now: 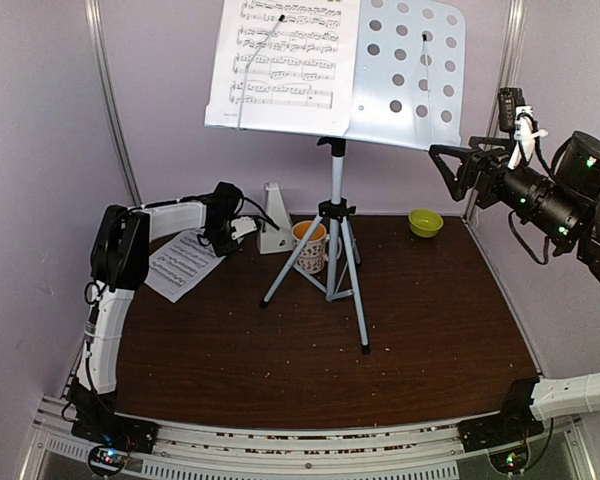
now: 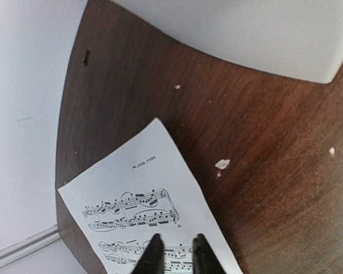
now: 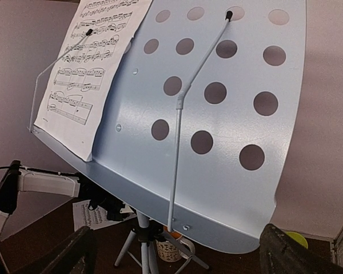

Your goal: Set up the instrument practice props

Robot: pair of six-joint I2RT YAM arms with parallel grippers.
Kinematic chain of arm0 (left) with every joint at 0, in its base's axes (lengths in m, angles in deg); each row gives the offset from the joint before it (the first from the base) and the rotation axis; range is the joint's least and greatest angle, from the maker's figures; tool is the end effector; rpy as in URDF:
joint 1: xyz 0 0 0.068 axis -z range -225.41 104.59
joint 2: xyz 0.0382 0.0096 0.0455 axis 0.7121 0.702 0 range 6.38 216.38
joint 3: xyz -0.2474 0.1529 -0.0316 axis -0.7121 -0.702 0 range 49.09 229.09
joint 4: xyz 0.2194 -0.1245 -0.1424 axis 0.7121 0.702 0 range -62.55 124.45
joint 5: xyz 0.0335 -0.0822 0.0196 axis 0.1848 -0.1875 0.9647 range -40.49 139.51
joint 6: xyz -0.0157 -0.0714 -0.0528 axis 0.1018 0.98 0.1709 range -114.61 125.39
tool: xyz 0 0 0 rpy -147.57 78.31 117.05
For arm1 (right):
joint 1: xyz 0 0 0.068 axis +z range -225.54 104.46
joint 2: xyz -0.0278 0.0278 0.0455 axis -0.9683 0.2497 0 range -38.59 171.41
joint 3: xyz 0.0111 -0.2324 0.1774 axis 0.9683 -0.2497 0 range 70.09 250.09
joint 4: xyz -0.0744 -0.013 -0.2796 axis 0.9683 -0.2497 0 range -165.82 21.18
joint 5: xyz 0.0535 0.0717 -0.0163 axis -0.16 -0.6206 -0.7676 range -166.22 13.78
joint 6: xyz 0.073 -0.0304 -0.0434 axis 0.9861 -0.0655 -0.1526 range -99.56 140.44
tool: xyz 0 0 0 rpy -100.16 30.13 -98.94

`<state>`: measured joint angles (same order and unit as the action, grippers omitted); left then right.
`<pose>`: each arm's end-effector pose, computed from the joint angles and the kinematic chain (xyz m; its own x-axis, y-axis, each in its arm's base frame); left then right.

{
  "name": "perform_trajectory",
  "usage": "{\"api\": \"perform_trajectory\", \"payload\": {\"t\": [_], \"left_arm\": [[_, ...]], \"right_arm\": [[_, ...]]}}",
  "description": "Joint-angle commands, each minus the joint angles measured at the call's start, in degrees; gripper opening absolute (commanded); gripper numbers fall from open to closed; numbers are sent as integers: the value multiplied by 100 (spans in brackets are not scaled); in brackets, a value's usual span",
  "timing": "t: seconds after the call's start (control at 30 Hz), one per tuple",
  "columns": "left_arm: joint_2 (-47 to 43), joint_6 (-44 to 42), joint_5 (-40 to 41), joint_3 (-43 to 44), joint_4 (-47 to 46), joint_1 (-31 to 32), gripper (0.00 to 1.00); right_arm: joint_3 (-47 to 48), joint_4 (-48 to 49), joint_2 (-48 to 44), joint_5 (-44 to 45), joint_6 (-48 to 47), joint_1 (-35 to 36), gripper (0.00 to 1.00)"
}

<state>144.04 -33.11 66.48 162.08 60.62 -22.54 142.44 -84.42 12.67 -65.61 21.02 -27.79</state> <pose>0.5486 -0.2058 0.1169 -0.4682 0.8437 -0.2626 0.6644 0.5321 0.5248 0.1652 0.1598 0.5049 0.0582 0.0789 -0.9952 -0.6049 0.7958 0.0277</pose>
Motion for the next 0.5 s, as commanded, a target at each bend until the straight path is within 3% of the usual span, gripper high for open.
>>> {"api": "perform_trajectory", "payload": {"t": [0.0,0.1,0.2,0.37,0.43,0.47], "left_arm": [[154,59,-17,263,79,-25,9],[45,516,-162,286,261,-54,0],[-575,1130,-456,-172,6,-222,0],[-1200,2830,-1843,-417,-213,-1020,0],[-1144,3685,-2321,-279,-186,-1462,7],[-1099,4072,-2690,-233,-222,-1757,15]], "right_arm": [[62,-1,-38,107,29,-28,100],[60,4,-38,85,41,-30,100],[40,3,-38,38,64,-31,100],[-40,39,-56,-19,95,-36,100],[-49,39,-71,-25,98,-44,100],[-47,39,-91,-38,100,-45,100]]}}
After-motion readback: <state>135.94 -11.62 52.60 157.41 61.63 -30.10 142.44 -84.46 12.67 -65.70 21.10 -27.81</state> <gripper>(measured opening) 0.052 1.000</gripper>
